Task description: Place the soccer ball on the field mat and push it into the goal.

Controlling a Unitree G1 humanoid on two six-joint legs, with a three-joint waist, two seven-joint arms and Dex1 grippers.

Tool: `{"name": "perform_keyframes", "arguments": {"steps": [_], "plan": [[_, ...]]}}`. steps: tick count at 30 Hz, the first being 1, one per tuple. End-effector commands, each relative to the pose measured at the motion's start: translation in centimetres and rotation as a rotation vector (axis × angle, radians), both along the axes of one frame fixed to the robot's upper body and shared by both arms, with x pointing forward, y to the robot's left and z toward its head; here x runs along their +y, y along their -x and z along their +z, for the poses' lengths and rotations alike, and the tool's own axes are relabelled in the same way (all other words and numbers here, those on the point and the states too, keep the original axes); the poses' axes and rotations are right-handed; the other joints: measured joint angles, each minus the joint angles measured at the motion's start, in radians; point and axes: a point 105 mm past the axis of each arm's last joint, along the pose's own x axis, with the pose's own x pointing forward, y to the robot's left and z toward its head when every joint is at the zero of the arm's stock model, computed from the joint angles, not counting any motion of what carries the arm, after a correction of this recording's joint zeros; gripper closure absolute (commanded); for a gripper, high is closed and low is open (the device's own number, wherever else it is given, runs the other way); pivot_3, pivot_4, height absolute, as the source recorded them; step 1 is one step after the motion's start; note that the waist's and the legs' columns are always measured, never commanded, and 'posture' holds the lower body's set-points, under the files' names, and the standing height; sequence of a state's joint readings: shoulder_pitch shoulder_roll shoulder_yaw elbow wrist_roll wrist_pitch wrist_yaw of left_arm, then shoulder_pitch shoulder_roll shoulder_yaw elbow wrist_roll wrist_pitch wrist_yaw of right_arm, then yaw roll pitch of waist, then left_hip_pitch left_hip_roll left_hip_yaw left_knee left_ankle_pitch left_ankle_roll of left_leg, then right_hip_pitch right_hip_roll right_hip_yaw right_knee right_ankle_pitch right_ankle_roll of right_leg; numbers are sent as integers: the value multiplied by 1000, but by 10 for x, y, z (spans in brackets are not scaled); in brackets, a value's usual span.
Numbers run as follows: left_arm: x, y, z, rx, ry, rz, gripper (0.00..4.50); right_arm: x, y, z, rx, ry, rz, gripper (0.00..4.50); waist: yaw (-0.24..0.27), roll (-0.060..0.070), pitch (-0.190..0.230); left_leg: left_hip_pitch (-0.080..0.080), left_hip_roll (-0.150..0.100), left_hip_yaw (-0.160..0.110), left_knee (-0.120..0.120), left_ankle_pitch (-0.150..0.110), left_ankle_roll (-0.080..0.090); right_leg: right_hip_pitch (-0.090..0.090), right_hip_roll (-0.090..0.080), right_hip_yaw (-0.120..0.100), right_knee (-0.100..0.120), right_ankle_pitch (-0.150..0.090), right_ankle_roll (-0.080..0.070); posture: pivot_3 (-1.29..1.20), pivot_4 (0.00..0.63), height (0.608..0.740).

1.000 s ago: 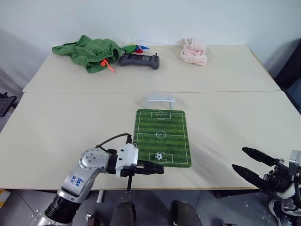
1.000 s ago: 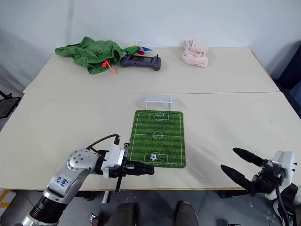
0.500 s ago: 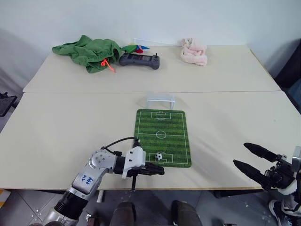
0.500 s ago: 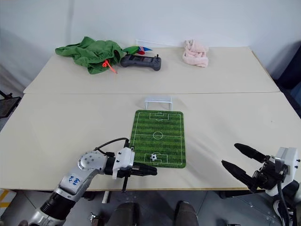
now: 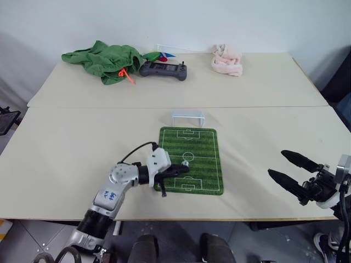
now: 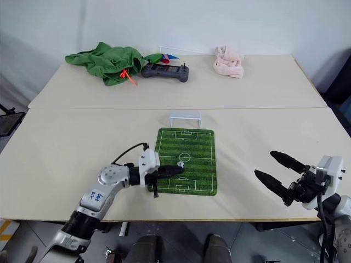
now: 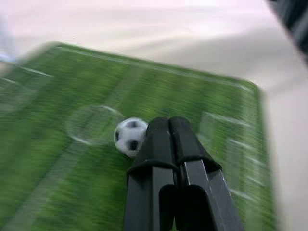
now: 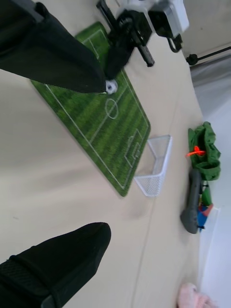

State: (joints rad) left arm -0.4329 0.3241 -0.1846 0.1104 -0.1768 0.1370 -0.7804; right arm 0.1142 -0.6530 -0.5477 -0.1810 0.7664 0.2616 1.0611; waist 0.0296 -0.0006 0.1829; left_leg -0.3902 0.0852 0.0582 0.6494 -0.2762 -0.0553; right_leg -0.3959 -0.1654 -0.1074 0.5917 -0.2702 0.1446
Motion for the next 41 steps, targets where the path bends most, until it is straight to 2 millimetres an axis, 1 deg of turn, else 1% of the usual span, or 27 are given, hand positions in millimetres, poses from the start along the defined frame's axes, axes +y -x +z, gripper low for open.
{"name": "perform_keyframes", "arguments": {"steps": [1, 4, 7, 13, 17, 20, 23, 25, 27, 29, 34, 36, 38, 39, 40, 41], "plan": [[7, -15, 17, -63, 35, 67, 4487, -5, -9, 9, -47, -23, -42, 0, -2, 0, 0, 0, 0, 0, 0, 0, 0, 0, 0, 0, 0, 0, 0, 0, 150, 740], [8, -19, 19, -61, 39, 73, 4487, -4, -14, 5, -43, -17, -39, 0, -4, 0, 0, 1, 0, 1, -2, 0, 0, 0, 0, 0, 0, 0, 0, 0, 150, 740], [14, -26, 19, -74, 21, 93, 4487, -3, -19, 4, -44, -15, -38, 0, -3, 0, 0, 1, 0, 2, -2, 0, 0, -1, 0, 0, 0, 0, 0, 0, 150, 740], [19, -35, 24, -98, 21, 113, 4487, 1, -20, 3, -36, 3, -21, 0, -1, 0, 0, 0, 0, 3, -1, 0, 0, 0, 0, 1, 0, 1, 1, 0, 150, 740], [33, -39, 36, -120, 51, 143, 4487, 0, -20, 4, -34, 14, -19, 0, -3, 0, 0, 0, 0, 3, -2, 0, 0, -1, 0, 1, -1, 1, 1, 0, 150, 740], [37, -38, 41, -120, 77, 135, 4487, 0, -21, 5, -35, 16, -19, 0, -5, 0, 0, 1, 0, 3, -2, 0, 0, -1, 0, 1, -1, 1, 1, 0, 150, 740], [52, -40, 50, -128, 105, 170, 4487, 0, -21, 8, -36, 30, -14, 0, -4, 0, 0, 0, 0, 3, -1, 0, 0, -1, 0, 1, 0, 1, 2, 0, 150, 740], [60, -35, 54, -111, 134, 175, 4487, -1, -21, 9, -37, 35, -13, 0, -5, 0, 0, 1, 0, 3, -1, 0, 0, -1, 0, 1, 0, 1, 2, 0, 150, 740], [67, -26, 54, -74, 150, 150, 4487, -1, -21, 10, -36, 36, -12, 0, -8, 0, 0, 1, 0, 3, -2, 0, 0, -1, 0, 1, 0, 1, 2, 0, 150, 740], [78, -13, 50, -22, 140, 127, 4487, -1, -20, 10, -29, 41, -4, 0, -8, 0, 0, 1, 0, 4, -2, 0, 0, -1, 0, 2, 0, 1, 2, 0, 150, 740], [108, 8, 42, 39, 82, 120, 4487, -2, -21, 10, -16, 52, 8, 0, -6, 0, 0, 1, 0, 4, -2, 0, 0, -2, 0, 2, 0, 1, 2, 0, 150, 740], [127, 10, 38, 90, 56, 174, 4487, -2, -23, 10, -8, 60, 22, 0, -4, 0, 0, 1, 0, 4, -2, 0, 0, -2, 0, 2, 0, 1, 1, 0, 150, 740], [143, 1, 38, 27, -17, 307, 4487, -2, -26, 11, -5, 64, 30, 0, -5, 0, 0, 1, 0, 4, -2, 0, 0, -2, 0, 2, 0, 1, 1, 0, 150, 740], [143, 3, 39, 31, -8, 297, 4487, -2, -27, 12, -5, 64, 33, 0, -5, 0, 0, 1, 0, 4, -2, 0, 0, -2, 0, 2, 0, 1, 1, 0, 150, 740], [140, 10, 40, 61, 25, 242, 4487, -2, -28, 12, -5, 63, 35, 0, -5, 0, 0, 1, 0, 4, -2, 0, 0, -2, 0, 2, -1, 1, 1, 0, 150, 740], [143, 15, 38, 49, -2, 217, 4487, -1, -30, 13, -3, 64, 41, 0, -5, 0, 0, 1, 0, 4, -2, 0, 0, -2, 0, 2, -1, 1, 1, 0, 150, 740]]}}
